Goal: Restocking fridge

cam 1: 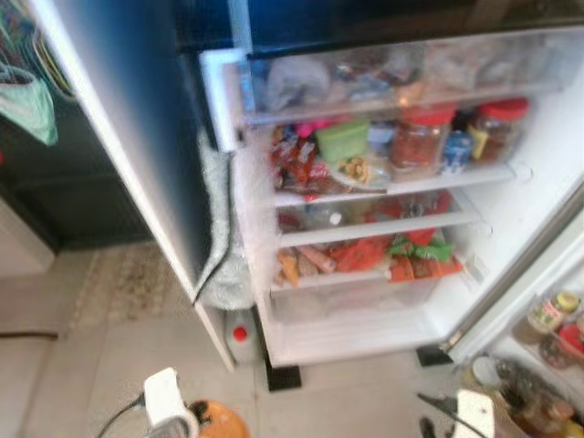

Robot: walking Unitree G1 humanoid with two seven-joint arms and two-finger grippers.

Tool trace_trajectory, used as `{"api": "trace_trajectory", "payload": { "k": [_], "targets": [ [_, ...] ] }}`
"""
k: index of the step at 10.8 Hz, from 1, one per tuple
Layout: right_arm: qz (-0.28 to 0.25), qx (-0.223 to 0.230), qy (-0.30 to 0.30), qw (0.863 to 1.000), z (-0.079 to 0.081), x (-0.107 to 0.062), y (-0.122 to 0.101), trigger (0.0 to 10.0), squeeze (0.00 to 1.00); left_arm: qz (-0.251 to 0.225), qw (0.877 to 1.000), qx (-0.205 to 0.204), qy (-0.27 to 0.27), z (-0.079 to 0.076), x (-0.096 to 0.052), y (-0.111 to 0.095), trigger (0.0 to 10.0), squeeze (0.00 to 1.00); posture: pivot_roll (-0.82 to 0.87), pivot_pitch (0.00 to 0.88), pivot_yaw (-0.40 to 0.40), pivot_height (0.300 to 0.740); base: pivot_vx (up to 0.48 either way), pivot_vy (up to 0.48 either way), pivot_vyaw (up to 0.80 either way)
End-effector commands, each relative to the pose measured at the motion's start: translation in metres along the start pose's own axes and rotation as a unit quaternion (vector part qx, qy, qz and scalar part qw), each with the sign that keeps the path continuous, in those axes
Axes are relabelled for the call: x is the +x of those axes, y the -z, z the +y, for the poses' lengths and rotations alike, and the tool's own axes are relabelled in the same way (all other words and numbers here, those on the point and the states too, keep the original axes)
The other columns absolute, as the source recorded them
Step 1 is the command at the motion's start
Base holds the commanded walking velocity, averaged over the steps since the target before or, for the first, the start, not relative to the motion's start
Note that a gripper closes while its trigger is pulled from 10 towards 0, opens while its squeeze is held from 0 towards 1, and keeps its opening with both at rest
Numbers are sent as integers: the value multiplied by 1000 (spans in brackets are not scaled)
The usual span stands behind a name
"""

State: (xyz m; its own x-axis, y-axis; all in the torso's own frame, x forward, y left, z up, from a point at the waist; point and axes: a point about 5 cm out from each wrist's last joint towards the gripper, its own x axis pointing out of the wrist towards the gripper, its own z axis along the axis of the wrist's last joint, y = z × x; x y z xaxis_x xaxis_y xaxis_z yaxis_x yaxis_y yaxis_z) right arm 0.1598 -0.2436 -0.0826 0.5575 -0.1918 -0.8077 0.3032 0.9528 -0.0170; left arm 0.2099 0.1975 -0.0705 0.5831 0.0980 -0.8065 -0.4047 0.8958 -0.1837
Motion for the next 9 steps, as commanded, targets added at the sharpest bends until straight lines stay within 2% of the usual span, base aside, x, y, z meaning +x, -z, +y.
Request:
{"api": "trace_trajectory", "payload": {
  "k": [1, 9],
  "targets": [
    [6, 2, 7, 1000, -5, -1, 3, 10000, 0, 11, 1000, 9, 4, -4, 0, 6, 10000, 0, -120, 23, 57, 740, 0, -337, 0],
    [7, 5, 10, 1000, -6, -1, 3, 10000, 0, 0, 1000, 6, 18, -5, 0, 5, 10000, 0, -121, 10, 61, 740, 0, -329, 0]
  ]
}}
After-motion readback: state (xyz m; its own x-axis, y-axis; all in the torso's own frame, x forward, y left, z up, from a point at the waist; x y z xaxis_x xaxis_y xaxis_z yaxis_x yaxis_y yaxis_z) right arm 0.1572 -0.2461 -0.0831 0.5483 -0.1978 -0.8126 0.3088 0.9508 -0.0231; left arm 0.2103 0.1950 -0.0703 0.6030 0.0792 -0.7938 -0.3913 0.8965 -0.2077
